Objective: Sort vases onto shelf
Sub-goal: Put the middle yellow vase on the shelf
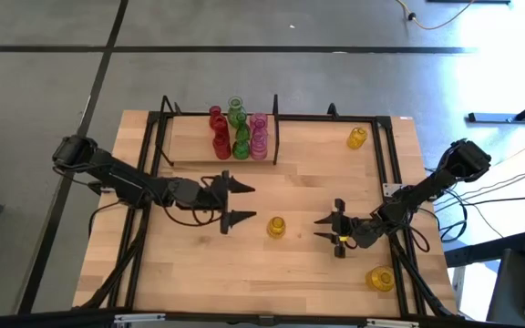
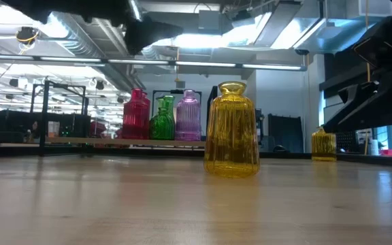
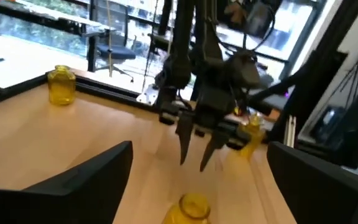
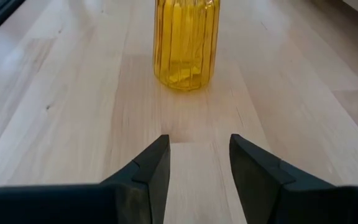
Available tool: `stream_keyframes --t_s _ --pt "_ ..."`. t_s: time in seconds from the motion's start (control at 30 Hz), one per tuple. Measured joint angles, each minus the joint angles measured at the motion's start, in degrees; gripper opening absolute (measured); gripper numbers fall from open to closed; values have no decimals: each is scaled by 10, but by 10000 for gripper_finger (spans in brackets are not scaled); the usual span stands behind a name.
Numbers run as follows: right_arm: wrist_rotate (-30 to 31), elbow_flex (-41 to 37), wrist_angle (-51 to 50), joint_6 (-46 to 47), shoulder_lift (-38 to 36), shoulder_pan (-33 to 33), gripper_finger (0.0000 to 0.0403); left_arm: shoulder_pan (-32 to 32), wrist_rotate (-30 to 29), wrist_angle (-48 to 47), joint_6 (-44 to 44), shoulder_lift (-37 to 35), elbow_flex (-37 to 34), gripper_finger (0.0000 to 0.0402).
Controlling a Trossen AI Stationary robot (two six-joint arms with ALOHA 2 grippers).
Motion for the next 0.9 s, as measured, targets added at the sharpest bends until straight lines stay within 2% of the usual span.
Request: stream_keyframes --t_s 0.17,0.33,0.43,0.6,0.9 --pt "0 0 1 -1 0 0 150 -19 0 -99 2 73 83 362" --pt "0 0 2 -1 0 0 150 -22 0 -285 -7 146 200 361" --pt "0 0 1 -1 0 0 150 -20 16 -352 -16 184 260 361" --pt "0 0 1 -5 0 0 150 -8 45 -405 -28 222 317 361" --pt "0 0 0 -8 0 0 150 17 45 -406 -61 270 328 361"
